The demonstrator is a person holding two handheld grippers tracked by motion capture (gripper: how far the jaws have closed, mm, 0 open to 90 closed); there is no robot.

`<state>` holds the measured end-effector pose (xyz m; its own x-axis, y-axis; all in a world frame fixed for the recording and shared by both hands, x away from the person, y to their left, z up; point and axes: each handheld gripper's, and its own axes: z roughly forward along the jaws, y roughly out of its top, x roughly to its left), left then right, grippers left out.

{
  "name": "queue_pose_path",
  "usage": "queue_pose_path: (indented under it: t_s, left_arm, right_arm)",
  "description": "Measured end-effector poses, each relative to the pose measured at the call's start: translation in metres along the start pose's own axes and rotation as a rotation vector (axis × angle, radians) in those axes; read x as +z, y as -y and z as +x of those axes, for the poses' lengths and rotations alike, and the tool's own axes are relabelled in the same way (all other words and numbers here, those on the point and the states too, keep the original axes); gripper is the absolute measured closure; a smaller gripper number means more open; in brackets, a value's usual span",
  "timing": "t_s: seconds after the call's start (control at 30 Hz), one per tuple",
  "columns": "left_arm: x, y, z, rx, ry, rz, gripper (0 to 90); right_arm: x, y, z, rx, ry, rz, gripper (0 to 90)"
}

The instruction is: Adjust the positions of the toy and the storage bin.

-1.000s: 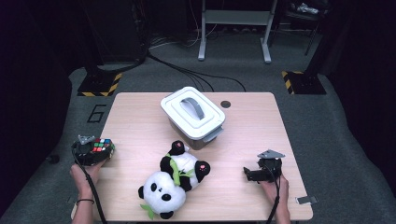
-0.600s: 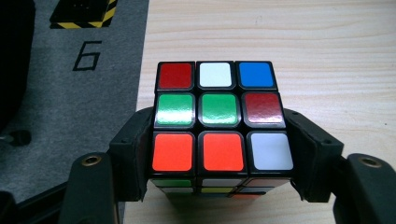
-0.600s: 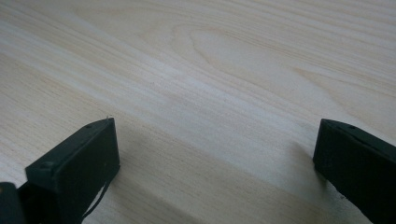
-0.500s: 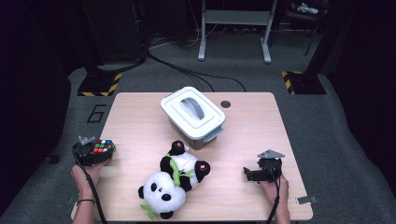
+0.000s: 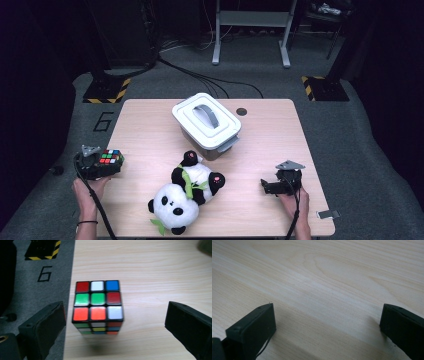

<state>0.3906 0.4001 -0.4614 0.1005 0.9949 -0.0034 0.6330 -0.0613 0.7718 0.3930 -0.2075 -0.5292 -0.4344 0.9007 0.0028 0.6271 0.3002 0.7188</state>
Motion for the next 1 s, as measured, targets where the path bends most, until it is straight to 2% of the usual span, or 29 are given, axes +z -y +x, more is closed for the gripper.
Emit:
queue_pose_path:
  t_s: [0.43, 0.53, 0.63, 0.7, 0.73, 0.77, 0.8, 0.87, 1.0]
  left_arm:
    - [-0.022, -0.002, -0.031, 0.036, 0.053, -0.017, 0.0]
    - [-0.027, -0.001, -0.041, 0.053, 0.081, -0.02, 0.0]
    - [-0.032, 0.0, -0.054, 0.089, 0.109, -0.021, 0.0]
    - [-0.033, 0.001, -0.059, 0.092, 0.117, -0.035, 0.0]
    - [-0.037, 0.002, -0.066, 0.11, 0.143, -0.022, 0.0]
    - [-0.039, 0.003, -0.07, 0.118, 0.151, -0.021, 0.0]
    - [-0.039, 0.004, -0.074, 0.12, 0.157, -0.032, 0.0]
    - [-0.042, 0.006, -0.08, 0.121, 0.189, -0.023, 0.0]
    - [-0.045, 0.01, -0.092, 0.139, 0.217, -0.023, 0.0]
  right_arm:
    - [0.0, 0.0, 0.0, 0.0, 0.0, 0.0, 0.0]
    - [0.0, 0.0, 0.0, 0.0, 0.0, 0.002, 0.0]
    - [0.0, 0.0, 0.0, 0.0, 0.0, -0.001, 0.0]
    - [0.0, 0.0, 0.0, 0.0, 0.0, -0.001, 0.0]
    - [0.0, 0.0, 0.0, 0.0, -0.001, 0.002, 0.0]
    - [0.0, 0.0, 0.0, 0.0, 0.0, -0.001, 0.0]
    - [0.0, 0.0, 0.0, 0.001, 0.0, -0.001, 0.0]
    - [0.0, 0.0, 0.0, 0.0, 0.0, 0.001, 0.0]
    - [0.0, 0.0, 0.0, 0.0, 0.0, 0.001, 0.0]
